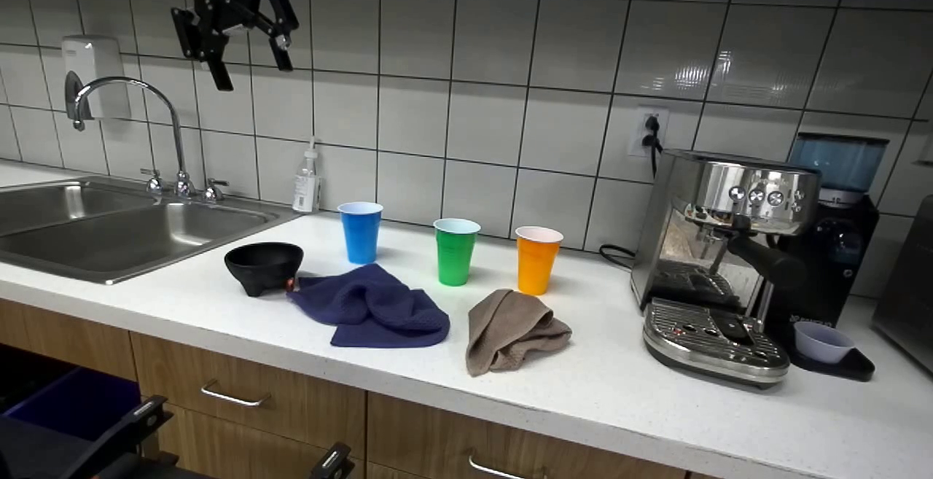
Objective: Stack up the plastic cups
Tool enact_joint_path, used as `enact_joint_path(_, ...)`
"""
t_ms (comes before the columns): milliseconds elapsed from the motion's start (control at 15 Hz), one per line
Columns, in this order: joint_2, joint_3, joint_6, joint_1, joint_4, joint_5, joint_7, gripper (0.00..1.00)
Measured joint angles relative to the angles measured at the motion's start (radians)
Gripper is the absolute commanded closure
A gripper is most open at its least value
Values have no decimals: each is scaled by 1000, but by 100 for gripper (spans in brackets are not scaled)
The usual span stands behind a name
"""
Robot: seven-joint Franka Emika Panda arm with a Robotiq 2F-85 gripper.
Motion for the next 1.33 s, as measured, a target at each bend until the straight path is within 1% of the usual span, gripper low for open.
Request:
enact_joint_path(267,56,-2,66,0,-12,-10,52,0)
enact_joint_path(467,106,-8,119,0,-12,-41,81,0)
enact_joint_path(933,211,-49,246,0,-11,-126,126,0)
enact_joint_path(1333,292,-81,323,3,11,-166,159,0)
